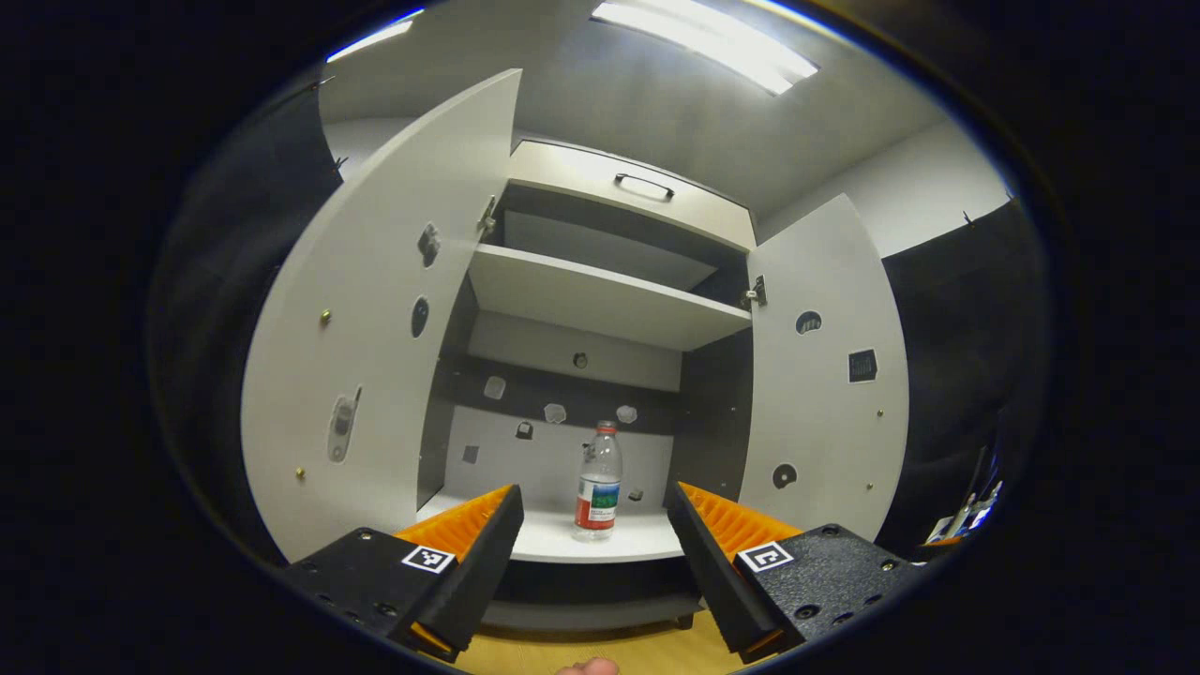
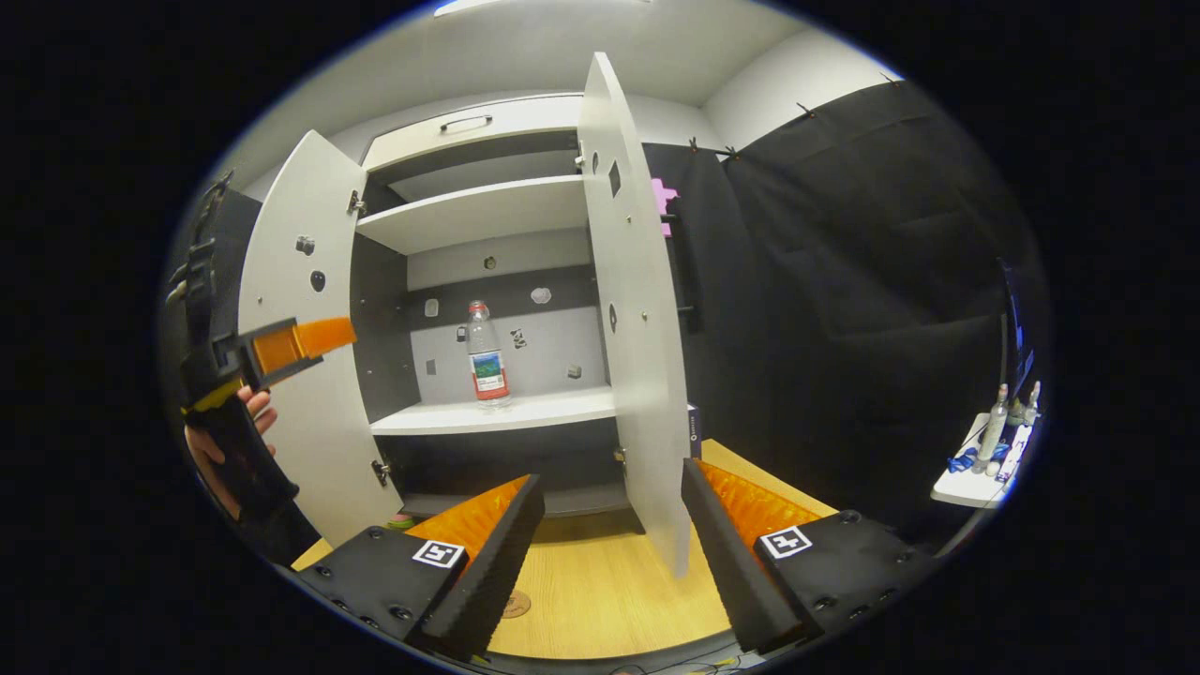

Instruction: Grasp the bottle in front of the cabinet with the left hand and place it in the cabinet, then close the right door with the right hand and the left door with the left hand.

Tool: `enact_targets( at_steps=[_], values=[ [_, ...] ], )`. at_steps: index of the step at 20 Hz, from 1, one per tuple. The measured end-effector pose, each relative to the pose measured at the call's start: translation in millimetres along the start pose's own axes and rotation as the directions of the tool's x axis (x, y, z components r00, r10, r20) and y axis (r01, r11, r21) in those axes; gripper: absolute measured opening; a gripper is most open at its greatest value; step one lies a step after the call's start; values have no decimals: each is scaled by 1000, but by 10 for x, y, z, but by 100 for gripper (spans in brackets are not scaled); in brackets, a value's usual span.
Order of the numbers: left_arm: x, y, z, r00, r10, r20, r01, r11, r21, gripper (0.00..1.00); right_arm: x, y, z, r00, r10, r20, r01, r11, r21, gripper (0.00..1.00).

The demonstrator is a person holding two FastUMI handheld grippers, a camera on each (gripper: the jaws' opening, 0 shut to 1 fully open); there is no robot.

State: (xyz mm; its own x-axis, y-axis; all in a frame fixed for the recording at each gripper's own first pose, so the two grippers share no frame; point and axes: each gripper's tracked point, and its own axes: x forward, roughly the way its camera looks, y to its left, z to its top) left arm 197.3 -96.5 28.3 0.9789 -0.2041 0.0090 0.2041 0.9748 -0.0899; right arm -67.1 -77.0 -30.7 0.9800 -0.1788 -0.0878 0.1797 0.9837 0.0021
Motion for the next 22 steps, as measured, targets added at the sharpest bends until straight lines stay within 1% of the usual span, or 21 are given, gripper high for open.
enact_targets(
  at_steps=[2,5,8,10,12,16,18,20,22],
  values=[
    [-287,113,-221,999,38,-20,-38,999,-3,94,17,97,-34,1000,26,-8,-26,1000,17,98],
    [-570,264,-439,995,87,-38,-87,996,5,95,45,194,-100,998,53,-25,-52,998,35,98],
    [-749,422,-562,989,133,-59,-129,989,67,94,51,207,-163,998,50,-34,-49,999,20,99],
    [-824,533,-607,984,160,-78,-152,984,93,94,47,189,-102,998,55,-20,-55,998,5,99],
    [-865,582,-616,982,167,-83,-160,983,91,95,34,56,76,999,38,14,-38,999,-10,98],
    [-818,723,-509,977,206,-48,-199,972,124,95,42,-391,628,992,-49,113,54,998,-40,98],
    [-801,714,-516,978,201,-53,-195,975,109,95,47,-603,912,984,-83,160,94,994,-62,98],
    [-794,693,-559,979,192,-72,-185,978,101,95,56,-746,1195,975,-94,202,111,991,-79,98],
    [-814,670,-610,978,188,-92,-179,979,102,95,92,-841,1463,968,-86,236,110,990,-91,98]
  ],
)
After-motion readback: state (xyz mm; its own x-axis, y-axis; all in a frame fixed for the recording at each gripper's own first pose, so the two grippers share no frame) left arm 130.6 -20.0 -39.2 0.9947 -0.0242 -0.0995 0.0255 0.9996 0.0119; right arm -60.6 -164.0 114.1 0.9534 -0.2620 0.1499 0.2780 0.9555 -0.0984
